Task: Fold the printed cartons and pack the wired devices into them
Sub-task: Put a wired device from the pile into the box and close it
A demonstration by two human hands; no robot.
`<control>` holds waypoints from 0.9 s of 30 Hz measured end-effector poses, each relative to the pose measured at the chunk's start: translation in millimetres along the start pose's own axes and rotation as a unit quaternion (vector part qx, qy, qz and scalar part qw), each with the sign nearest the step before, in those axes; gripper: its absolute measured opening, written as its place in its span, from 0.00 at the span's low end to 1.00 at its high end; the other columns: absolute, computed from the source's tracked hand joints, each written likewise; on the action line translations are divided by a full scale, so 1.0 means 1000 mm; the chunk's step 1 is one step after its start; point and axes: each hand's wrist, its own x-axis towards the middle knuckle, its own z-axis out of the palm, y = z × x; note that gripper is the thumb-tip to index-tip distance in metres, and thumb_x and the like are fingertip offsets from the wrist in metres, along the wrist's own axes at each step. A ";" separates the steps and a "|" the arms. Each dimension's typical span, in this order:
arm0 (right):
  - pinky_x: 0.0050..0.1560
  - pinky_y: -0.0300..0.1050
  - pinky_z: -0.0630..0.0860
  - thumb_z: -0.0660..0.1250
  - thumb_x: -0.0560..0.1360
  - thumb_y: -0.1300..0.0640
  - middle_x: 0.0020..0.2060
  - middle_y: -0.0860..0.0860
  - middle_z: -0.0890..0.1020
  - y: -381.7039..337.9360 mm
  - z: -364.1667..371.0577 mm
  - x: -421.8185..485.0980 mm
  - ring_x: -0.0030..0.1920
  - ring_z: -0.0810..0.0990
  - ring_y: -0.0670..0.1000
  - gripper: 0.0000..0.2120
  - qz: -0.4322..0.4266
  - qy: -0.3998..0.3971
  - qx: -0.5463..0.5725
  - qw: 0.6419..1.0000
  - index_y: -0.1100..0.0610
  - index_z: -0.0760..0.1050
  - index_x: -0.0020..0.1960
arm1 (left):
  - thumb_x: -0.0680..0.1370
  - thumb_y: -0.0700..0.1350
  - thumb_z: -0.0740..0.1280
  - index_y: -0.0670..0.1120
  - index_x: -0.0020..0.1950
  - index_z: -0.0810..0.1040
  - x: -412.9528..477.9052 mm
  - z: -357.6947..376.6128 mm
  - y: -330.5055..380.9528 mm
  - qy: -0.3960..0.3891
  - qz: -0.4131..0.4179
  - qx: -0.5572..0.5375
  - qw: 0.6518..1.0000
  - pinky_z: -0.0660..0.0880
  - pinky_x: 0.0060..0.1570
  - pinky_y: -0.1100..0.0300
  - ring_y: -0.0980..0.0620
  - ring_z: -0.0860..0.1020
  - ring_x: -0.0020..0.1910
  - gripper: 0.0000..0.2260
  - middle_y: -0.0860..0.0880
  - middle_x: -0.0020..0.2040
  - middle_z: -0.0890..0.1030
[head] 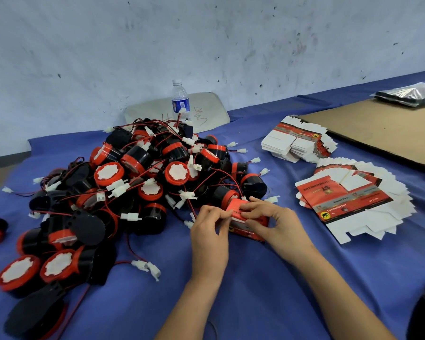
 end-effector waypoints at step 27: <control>0.76 0.50 0.46 0.72 0.71 0.63 0.54 0.45 0.82 0.002 -0.005 0.003 0.64 0.74 0.47 0.16 -0.073 -0.022 -0.170 0.982 0.53 0.66 0.35 | 0.75 0.33 0.70 0.39 0.44 0.83 -0.002 -0.002 0.000 -0.088 0.010 -0.043 0.995 0.77 0.48 0.61 0.61 0.77 0.48 0.03 0.53 0.47 0.78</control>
